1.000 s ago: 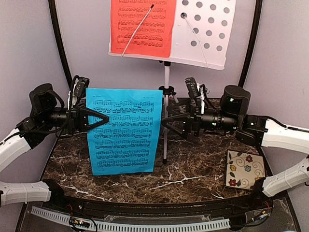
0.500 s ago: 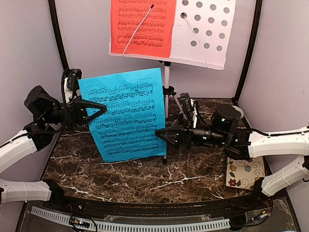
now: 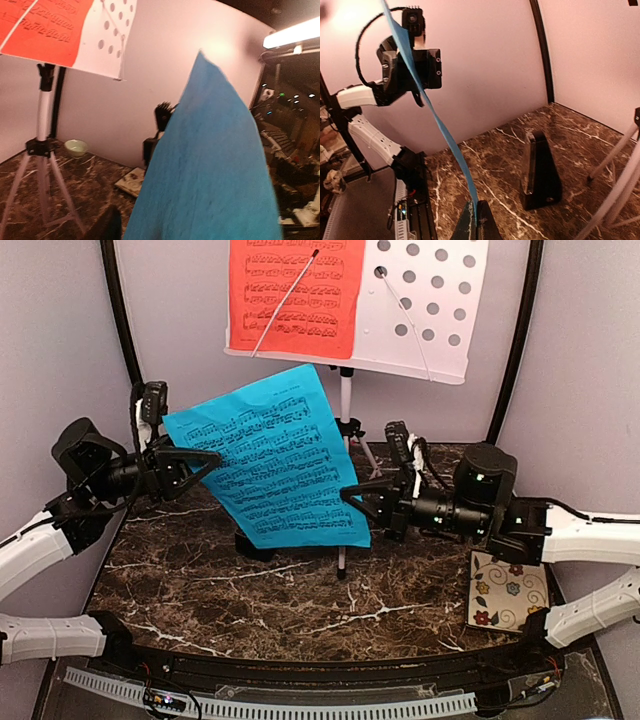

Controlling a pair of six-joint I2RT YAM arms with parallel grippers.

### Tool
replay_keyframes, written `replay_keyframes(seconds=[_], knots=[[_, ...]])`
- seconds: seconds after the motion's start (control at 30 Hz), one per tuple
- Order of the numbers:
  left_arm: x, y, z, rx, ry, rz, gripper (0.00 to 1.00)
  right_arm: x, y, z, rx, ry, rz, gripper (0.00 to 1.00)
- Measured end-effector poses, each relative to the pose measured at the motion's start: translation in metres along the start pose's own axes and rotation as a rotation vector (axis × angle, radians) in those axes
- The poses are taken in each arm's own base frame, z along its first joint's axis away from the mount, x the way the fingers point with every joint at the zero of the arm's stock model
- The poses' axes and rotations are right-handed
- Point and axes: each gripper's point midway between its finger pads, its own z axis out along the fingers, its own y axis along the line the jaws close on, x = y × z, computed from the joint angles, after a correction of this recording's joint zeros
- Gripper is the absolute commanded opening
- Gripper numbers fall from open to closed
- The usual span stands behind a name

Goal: Set up the instrument practice props

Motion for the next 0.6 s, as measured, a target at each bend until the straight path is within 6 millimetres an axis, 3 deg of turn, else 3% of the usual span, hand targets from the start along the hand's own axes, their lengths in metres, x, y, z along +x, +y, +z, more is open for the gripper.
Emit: replay_keyframes(seconds=[0.1,0.27,0.43,0.53,0.6], knots=[[0.004,0.022,-0.004,-0.151,0.028,-0.005,0.86,-0.010,-0.011,-0.002,0.094,0.059,-0.039,0.00],[-0.014,0.056,-0.024,-0.461,0.078,0.100,0.91,-0.019,-0.030,-0.011,0.252,0.247,-0.117,0.00],[-0.022,0.046,-0.028,-0.473,0.176,0.206,0.99,-0.008,-0.038,-0.023,0.319,0.446,-0.175,0.00],[-0.023,0.042,-0.018,-0.447,0.245,0.241,0.99,0.007,-0.034,-0.023,0.316,0.578,-0.203,0.00],[-0.014,0.037,-0.005,-0.410,0.312,0.261,0.99,0.020,-0.027,-0.021,0.299,0.669,-0.217,0.00]])
